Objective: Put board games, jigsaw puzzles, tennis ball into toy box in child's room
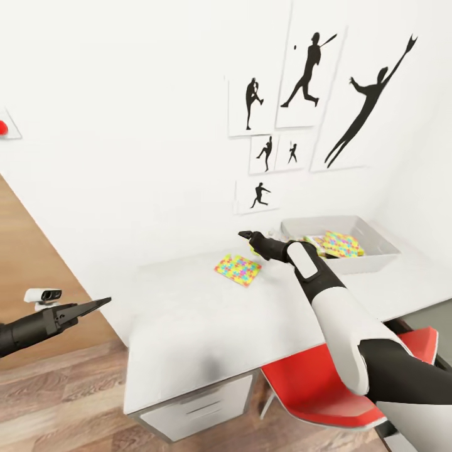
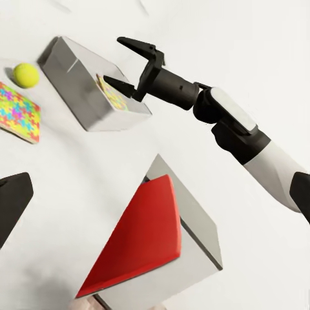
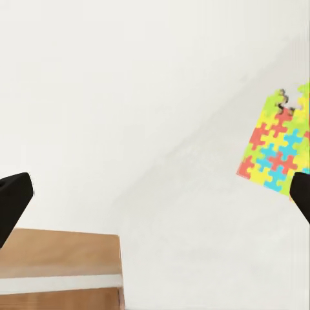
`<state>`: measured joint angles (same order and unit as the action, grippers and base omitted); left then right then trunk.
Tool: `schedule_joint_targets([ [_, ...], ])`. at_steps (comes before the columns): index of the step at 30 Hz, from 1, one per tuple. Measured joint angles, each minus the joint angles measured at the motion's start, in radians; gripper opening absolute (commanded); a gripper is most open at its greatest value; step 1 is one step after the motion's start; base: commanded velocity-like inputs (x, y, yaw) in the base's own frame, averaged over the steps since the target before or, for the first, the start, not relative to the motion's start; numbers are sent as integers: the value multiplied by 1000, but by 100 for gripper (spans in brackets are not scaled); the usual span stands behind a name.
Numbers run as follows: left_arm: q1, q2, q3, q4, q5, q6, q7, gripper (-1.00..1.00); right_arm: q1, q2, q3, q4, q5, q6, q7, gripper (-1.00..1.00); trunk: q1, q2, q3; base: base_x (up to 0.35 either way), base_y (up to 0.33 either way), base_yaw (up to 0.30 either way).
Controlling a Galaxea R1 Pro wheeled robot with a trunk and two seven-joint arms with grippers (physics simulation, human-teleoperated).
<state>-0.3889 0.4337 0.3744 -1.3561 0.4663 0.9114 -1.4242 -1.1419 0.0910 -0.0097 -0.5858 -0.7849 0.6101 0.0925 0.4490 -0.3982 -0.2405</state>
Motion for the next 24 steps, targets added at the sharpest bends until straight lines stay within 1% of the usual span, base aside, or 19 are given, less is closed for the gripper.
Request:
schedule_joint_targets([
  [5,0,0,0,0,0,0,0,100,0,0,0,0,0,0,0,100,0,0,4,249,108,244],
  [8,0,0,0,0,0,0,0,100,0,0,0,0,0,-1,1,100,0,0,7,234,-57,213],
  [11,0,0,0,0,0,0,0,100,0,-1,0,0,0,-1,1,100,0,0,10,154,-63,112],
  [16,0,-1,0,1,0,0,0,100,0,-2,0,0,0,-2,1,100,0,0,11,114,-139,30],
  [19,0,-1,0,0,0,0,0,100,0,-2,0,0,0,-1,1,100,0,0,14,99,-160,-67],
  [24,0,-1,0,0,0,0,0,100,0,-3,1,0,0,-1,1,100,0,0,18,37,-54,-47],
])
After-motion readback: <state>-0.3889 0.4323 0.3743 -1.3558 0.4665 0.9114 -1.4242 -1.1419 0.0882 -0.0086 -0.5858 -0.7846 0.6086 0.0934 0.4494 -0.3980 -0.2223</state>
